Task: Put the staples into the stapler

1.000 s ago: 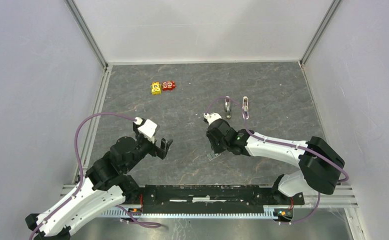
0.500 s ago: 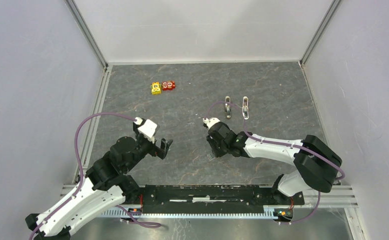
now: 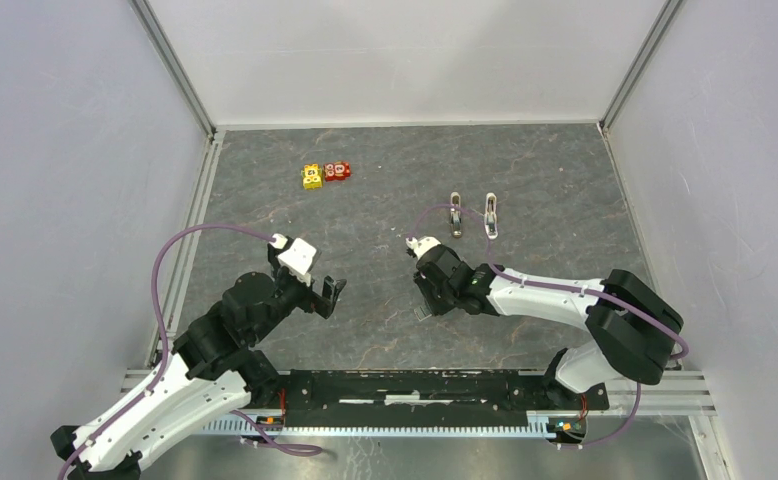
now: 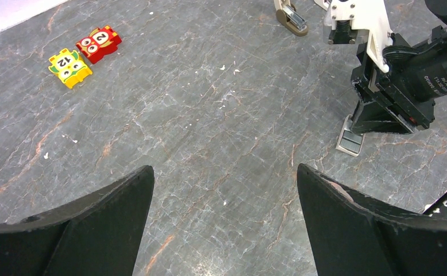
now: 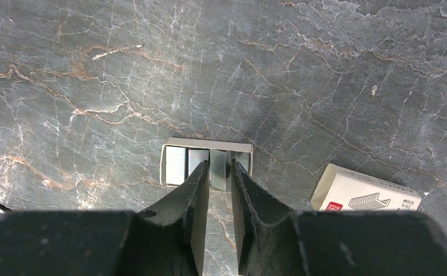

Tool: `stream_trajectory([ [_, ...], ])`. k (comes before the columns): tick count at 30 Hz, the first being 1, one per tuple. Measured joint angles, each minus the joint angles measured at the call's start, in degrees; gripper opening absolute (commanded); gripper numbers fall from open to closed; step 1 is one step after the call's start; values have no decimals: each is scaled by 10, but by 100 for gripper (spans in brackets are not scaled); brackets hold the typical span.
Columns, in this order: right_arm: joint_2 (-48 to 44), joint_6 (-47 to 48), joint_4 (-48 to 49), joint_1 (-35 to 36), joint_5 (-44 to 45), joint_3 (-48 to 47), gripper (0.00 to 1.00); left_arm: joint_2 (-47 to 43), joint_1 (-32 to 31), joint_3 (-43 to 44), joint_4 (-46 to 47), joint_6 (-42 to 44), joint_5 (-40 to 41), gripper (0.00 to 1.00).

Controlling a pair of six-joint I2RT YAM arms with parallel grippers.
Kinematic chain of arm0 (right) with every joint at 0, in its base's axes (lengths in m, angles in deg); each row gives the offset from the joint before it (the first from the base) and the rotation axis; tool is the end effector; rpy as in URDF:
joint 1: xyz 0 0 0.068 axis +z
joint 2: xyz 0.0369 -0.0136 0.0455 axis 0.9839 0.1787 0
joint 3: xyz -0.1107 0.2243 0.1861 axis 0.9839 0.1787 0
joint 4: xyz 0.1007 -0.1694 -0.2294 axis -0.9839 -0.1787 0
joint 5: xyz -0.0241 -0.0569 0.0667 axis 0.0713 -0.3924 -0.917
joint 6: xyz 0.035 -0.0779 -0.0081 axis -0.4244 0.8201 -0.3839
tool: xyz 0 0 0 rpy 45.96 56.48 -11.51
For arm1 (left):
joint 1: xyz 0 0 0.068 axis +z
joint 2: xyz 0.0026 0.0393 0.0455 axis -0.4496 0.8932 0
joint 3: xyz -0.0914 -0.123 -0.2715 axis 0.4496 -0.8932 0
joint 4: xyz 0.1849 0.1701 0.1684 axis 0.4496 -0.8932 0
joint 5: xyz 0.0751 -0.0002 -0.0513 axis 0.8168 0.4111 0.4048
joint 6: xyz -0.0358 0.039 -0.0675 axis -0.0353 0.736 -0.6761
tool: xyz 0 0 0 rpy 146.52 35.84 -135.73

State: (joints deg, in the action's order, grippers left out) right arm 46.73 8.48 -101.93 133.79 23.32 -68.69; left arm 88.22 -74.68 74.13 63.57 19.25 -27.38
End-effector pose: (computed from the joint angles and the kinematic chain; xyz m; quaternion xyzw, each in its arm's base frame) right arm 0.2017 0.2614 0.1483 -0.2319 0.9270 0.1314 0.2638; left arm 0.1221 -0.1062 0.3043 0.2519 0.7582 -0.1457 0.5834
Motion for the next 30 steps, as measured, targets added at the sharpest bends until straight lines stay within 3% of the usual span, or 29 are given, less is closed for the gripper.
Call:
stream_trajectory([
  [19,0,0,-3,0,4,14,29,0,0,0,0,0,0,100],
  [30,0,0,10,0,3,17,20,0,0,0,0,0,0,100],
])
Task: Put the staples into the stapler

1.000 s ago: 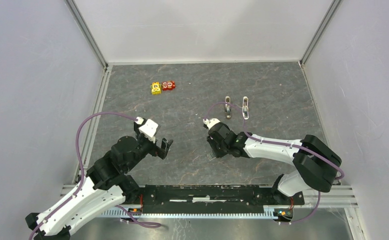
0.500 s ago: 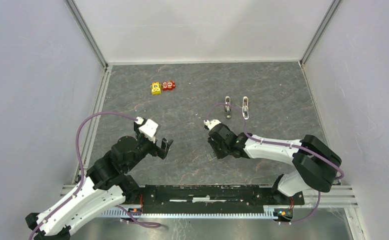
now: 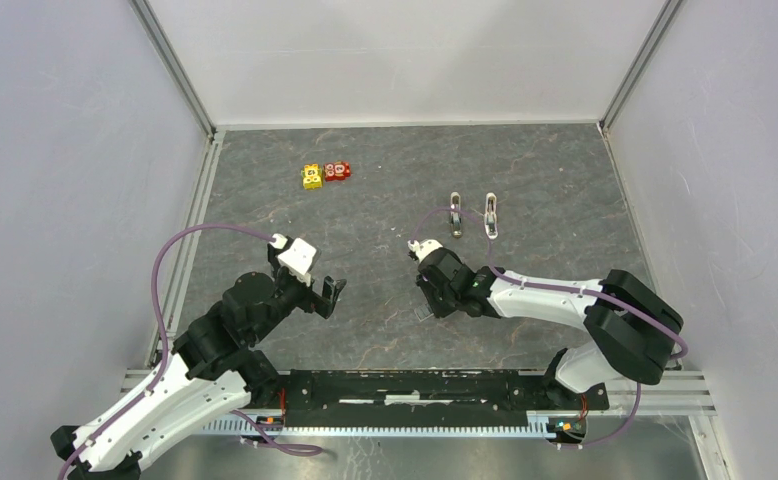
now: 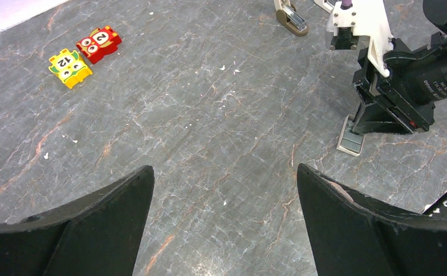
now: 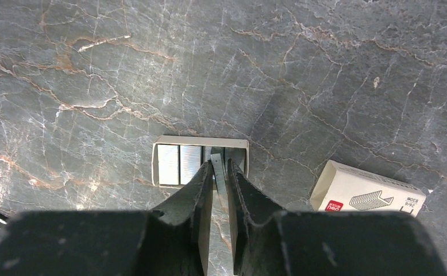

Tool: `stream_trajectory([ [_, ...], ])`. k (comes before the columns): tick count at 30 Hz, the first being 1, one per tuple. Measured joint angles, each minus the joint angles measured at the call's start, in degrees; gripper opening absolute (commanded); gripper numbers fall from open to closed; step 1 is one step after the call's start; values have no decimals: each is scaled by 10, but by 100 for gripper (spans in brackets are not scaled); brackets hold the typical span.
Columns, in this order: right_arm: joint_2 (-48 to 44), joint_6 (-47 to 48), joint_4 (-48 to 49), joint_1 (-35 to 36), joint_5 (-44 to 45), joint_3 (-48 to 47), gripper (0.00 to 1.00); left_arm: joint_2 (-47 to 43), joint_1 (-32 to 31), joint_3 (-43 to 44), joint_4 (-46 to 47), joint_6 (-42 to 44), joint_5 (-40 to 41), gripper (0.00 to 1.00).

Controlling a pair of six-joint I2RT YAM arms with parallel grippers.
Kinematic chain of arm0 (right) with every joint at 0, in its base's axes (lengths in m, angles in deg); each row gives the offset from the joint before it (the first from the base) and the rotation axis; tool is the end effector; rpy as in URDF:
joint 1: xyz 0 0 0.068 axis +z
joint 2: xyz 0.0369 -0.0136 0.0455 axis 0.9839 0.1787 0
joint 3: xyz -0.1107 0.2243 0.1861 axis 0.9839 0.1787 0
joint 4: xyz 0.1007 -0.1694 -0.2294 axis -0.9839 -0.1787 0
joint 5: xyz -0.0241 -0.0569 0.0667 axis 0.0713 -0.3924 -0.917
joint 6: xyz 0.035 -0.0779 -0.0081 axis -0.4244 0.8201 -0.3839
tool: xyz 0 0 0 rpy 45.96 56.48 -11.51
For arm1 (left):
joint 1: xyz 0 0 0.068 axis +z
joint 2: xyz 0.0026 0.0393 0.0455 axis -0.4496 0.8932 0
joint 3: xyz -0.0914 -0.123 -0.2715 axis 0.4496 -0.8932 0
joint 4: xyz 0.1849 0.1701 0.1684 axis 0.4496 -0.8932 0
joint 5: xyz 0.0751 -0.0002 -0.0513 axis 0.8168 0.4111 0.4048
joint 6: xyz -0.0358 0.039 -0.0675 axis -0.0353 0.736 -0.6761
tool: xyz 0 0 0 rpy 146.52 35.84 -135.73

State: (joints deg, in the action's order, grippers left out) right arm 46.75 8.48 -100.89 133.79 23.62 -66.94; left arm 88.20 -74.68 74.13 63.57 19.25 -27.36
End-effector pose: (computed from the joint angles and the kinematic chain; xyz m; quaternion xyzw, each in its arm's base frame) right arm 0.1985 0.2563 0.1395 -0.2320 0.9287 0.1255 0.2607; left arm 0.1221 -0.1061 0.3043 0.2517 0.7582 -0.1457 0.5836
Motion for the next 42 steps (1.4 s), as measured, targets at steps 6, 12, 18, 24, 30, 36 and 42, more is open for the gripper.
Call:
stream_trajectory([
  [6,-3,0,2,0,0,0,19,0,0,0,0,0,0,100],
  [12,-17,0,2,0,2,0,18,0,0,0,0,0,1,100],
  [18,-22,0,3,0,2,0,20,0,0,0,0,0,2,100],
  [24,-22,0,4,0,1,1,23,0,0,0,0,0,2,100],
  [30,-20,0,5,0,2,1,24,0,0,0,0,0,2,100],
  [36,-18,0,7,0,2,3,24,0,0,0,0,0,2,100],
  [42,-11,1,7,0,1,5,21,0,0,0,0,0,2,100],
])
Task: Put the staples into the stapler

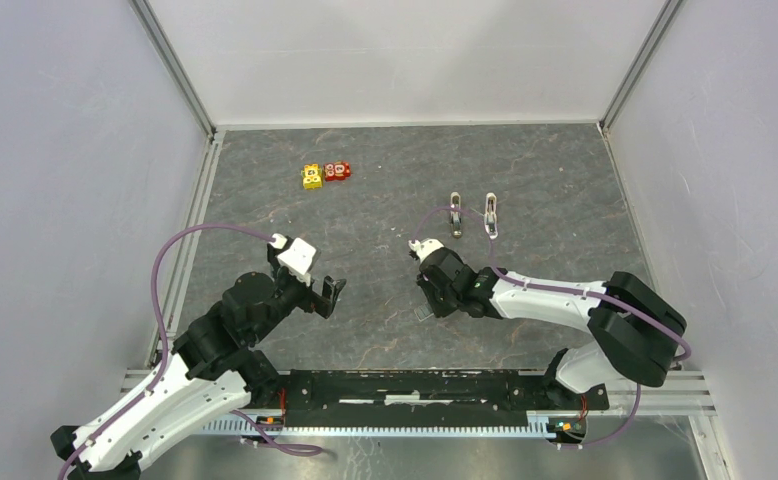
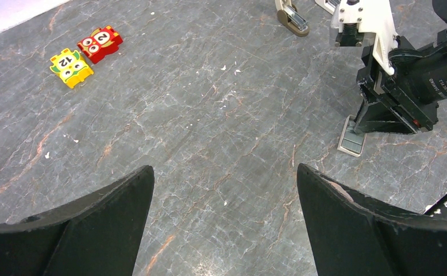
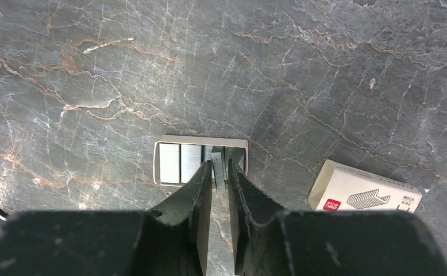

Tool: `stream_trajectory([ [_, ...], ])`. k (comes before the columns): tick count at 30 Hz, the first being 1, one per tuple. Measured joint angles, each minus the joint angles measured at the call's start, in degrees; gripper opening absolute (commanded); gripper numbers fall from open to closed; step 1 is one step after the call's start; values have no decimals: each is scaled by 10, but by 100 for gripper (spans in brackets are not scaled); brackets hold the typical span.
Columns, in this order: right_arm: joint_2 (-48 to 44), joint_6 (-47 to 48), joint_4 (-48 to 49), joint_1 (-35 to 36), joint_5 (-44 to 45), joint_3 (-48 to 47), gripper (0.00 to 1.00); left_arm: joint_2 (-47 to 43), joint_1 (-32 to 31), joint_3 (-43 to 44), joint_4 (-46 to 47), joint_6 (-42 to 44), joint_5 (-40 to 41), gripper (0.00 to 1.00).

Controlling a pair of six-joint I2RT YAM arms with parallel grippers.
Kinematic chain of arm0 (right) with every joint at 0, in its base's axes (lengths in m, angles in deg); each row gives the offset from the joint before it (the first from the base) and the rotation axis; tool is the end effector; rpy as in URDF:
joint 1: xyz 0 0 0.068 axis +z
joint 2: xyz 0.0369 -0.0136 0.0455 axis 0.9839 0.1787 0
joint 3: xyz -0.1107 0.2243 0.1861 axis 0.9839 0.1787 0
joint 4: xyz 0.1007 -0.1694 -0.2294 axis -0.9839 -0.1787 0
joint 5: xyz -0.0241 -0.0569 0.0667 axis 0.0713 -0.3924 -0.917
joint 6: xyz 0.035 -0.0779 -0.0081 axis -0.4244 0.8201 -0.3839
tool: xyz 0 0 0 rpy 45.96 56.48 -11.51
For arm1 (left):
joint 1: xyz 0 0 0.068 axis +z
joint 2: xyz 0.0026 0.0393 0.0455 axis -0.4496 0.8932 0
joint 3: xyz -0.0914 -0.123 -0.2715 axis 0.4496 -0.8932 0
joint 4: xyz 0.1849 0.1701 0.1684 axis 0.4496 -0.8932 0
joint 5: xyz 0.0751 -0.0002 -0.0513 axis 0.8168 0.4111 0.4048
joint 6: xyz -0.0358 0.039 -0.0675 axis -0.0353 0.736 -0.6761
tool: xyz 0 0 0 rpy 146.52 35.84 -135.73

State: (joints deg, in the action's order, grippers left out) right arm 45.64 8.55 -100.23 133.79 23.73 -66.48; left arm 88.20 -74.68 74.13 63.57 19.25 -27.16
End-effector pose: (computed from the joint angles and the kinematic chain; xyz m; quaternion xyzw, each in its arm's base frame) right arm 0.1978 0.2551 0.1436 -0.2307 0.9256 0.1316 0.2697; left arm 0.1222 -0.1059 0.3044 0.2507 0.7584 -0.1443 0.5840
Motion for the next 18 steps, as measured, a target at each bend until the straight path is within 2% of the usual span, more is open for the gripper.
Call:
stream_trajectory([
  [5,1,3,-1,0,0,0,14,0,0,0,0,0,0,100],
  [18,-2,5,4,0,-9,-2,12,-13,0,0,0,0,0,100],
])
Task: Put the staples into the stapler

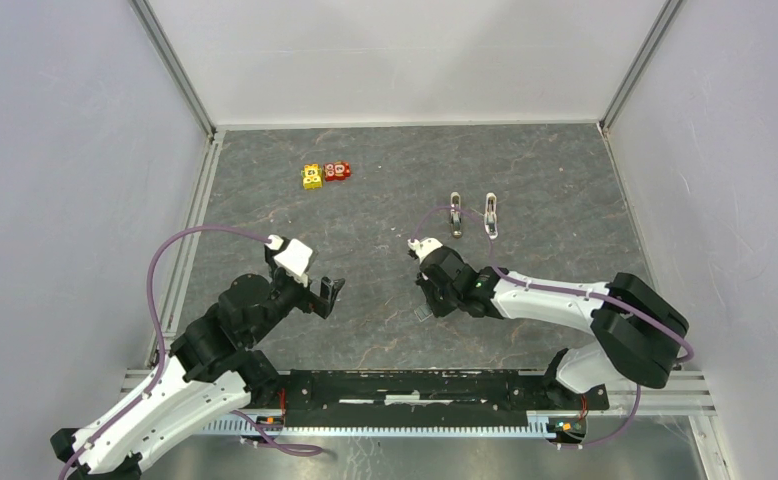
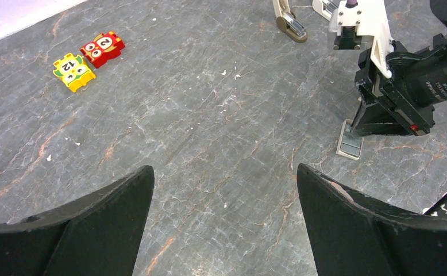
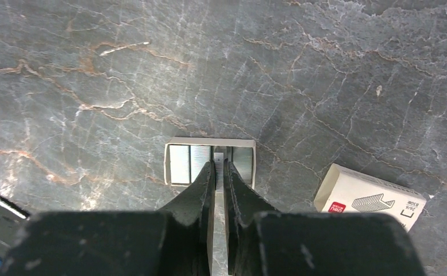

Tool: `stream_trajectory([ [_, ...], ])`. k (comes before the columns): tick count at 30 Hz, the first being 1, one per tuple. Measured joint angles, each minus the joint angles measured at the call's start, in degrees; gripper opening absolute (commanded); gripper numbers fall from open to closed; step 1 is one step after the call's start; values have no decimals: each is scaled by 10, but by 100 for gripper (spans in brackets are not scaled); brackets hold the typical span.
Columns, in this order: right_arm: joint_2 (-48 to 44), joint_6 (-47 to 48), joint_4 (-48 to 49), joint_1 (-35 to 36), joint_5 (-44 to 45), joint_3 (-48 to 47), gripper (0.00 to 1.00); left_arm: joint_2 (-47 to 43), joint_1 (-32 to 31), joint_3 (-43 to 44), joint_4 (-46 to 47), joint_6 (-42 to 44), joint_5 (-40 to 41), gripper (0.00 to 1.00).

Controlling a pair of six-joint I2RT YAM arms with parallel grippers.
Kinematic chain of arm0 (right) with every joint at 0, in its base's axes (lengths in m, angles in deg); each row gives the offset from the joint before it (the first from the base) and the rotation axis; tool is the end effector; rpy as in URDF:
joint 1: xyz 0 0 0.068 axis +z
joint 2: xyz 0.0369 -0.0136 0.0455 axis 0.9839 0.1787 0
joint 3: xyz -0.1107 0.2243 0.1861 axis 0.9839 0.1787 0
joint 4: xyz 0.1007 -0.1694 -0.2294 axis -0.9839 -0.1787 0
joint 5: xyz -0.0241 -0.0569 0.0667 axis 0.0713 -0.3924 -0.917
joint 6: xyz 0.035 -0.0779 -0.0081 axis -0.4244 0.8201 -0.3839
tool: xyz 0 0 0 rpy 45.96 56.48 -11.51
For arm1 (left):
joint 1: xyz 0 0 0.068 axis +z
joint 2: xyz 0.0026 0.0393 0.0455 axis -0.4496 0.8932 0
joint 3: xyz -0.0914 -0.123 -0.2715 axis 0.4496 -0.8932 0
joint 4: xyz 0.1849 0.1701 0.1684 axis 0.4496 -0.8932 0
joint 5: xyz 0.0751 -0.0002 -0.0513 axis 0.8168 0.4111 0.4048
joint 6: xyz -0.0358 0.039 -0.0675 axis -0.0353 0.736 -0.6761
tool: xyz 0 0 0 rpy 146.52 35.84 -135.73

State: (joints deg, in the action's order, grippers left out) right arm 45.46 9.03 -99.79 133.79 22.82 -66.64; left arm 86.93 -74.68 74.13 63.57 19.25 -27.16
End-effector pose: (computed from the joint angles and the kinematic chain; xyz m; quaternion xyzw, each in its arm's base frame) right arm 0.1978 0.2572 0.1460 -0.2360 0.9226 0.1407 0.2706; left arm 0.1193 -0.1027 0.3074 0.2470 0.7529 -0.1487 0.5917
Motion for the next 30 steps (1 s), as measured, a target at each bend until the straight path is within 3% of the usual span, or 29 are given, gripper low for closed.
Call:
stream_trajectory([
  [14,-38,-8,19,-2,-34,-41,12,-6,0,0,0,0,13,100],
  [30,174,-44,179,-2,-212,-120,15,-53,0,0,-5,0,75,100],
])
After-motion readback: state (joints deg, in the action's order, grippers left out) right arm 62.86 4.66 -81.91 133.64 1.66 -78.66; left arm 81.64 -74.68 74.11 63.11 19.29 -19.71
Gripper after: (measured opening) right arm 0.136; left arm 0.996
